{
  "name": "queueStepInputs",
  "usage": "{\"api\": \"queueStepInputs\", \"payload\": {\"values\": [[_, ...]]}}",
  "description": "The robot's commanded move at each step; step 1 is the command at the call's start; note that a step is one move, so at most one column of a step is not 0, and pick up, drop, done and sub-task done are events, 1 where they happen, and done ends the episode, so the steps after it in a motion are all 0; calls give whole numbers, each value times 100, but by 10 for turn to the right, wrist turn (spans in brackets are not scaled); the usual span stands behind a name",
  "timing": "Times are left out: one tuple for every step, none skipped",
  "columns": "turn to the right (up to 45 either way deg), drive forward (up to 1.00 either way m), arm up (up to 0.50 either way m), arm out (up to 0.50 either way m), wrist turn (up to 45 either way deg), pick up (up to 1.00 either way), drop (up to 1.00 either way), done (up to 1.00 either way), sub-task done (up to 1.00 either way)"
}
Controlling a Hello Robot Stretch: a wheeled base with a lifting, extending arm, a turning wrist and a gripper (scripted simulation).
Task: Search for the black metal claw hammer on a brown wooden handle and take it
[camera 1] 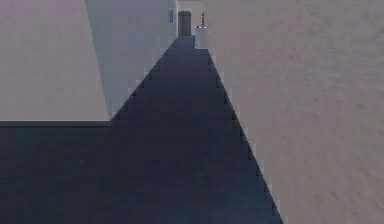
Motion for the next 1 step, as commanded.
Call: {"api": "queueStepInputs", "payload": {"values": [[0, 100, 0, 0, 0, 0, 0, 0, 0]]}}
